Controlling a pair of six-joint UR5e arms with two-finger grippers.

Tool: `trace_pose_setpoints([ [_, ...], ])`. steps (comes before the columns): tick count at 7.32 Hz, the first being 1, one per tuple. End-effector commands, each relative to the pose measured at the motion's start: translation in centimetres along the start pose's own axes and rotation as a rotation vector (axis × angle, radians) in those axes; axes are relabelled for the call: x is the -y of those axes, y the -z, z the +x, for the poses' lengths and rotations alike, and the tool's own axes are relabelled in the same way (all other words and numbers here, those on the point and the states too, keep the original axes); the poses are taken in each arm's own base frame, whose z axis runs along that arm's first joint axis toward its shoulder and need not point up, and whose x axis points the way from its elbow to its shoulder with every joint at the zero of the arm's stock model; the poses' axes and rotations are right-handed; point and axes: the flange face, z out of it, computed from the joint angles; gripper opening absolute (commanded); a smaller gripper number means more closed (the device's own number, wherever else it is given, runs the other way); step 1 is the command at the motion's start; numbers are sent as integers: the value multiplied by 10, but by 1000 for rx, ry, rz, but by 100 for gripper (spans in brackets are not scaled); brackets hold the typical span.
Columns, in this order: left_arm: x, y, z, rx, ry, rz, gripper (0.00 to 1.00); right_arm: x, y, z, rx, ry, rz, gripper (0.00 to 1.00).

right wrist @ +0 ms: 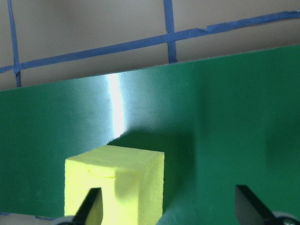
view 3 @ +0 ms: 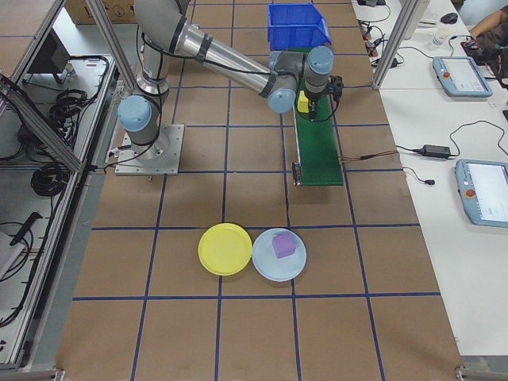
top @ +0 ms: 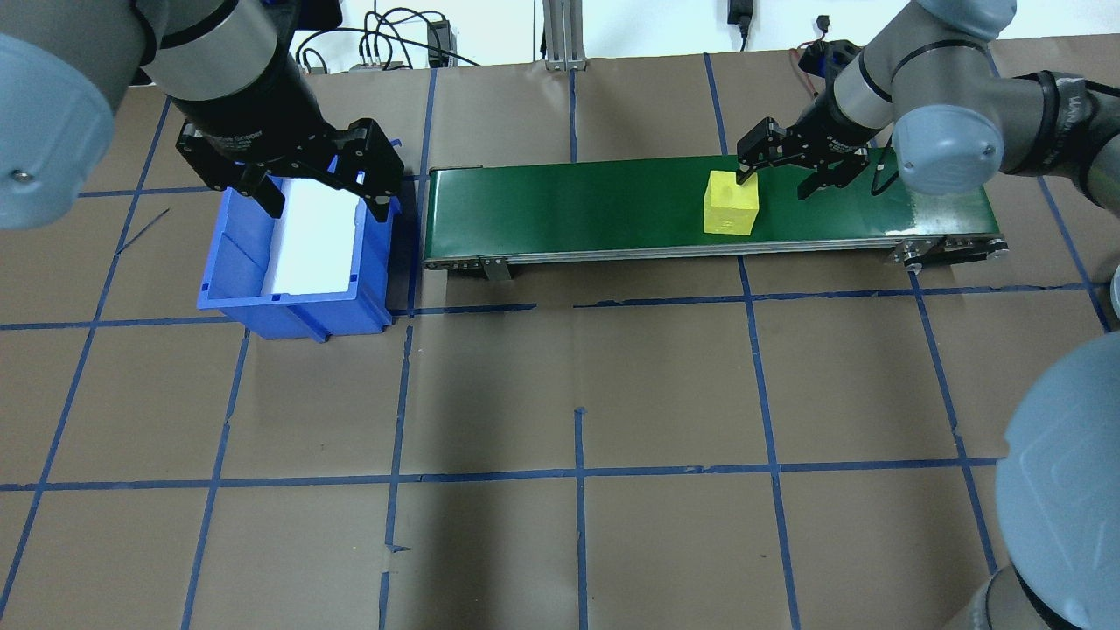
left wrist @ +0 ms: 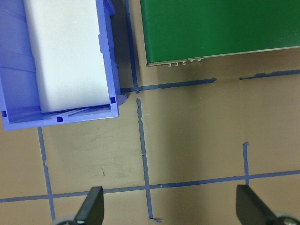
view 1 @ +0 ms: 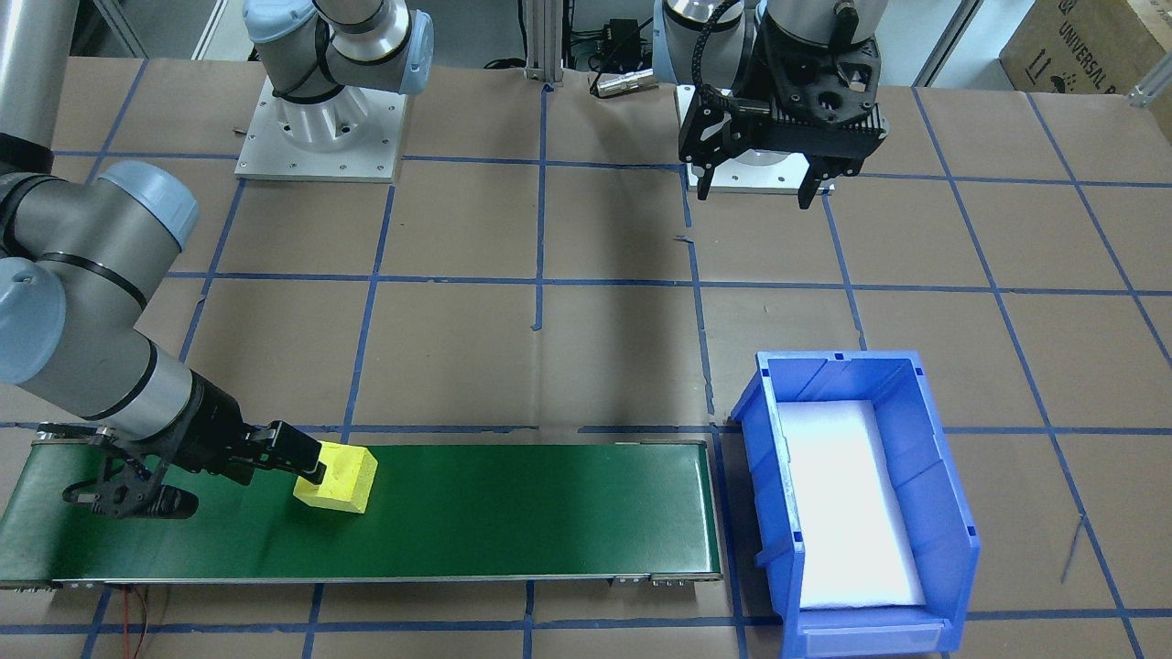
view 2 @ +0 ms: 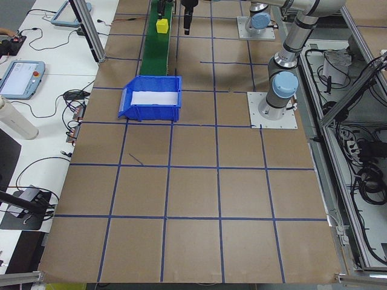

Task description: Move block left to right into plate

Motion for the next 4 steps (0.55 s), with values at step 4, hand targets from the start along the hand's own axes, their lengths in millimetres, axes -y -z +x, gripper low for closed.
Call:
trace_pose_setpoints([
  [4,0,0,-1,0,2,0,100,6,-9,3,1,1,6,100],
])
